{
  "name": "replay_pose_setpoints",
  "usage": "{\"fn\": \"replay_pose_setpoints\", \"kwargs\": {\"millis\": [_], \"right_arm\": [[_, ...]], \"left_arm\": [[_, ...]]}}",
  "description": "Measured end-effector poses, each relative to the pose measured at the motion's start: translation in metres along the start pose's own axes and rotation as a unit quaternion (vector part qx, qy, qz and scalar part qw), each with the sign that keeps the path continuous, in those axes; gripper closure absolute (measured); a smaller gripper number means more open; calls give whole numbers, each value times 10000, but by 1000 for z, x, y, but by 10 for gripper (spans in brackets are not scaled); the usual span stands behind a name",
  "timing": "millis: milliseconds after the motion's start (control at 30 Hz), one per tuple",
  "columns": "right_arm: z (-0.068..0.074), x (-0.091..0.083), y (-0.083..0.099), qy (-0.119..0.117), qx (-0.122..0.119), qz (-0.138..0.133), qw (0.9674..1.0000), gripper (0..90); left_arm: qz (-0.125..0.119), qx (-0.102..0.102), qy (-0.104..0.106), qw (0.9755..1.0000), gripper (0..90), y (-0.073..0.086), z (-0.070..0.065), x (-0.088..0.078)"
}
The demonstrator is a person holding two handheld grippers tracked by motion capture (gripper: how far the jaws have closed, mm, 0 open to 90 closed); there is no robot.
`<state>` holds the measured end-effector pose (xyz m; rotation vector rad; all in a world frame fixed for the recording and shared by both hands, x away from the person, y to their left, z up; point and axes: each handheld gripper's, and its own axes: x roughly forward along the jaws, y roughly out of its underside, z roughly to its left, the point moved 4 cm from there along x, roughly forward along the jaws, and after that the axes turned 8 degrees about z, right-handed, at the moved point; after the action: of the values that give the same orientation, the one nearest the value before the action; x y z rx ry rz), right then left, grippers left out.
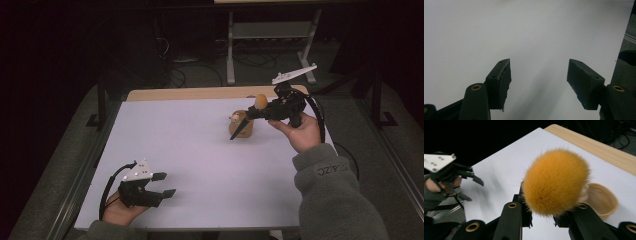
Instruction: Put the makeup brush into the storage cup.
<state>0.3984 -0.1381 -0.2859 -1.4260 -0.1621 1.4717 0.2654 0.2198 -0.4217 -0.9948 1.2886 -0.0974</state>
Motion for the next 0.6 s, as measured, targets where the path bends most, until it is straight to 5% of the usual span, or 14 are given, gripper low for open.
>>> {"fn": "replay_pose_setpoints", "kwargs": {"millis": [600], "right_arm": [[-47, -14, -33, 646, 474, 57, 9968, 710]], "left_arm": [[-104, -43, 3, 9999, 332, -1, 4, -1]]}}
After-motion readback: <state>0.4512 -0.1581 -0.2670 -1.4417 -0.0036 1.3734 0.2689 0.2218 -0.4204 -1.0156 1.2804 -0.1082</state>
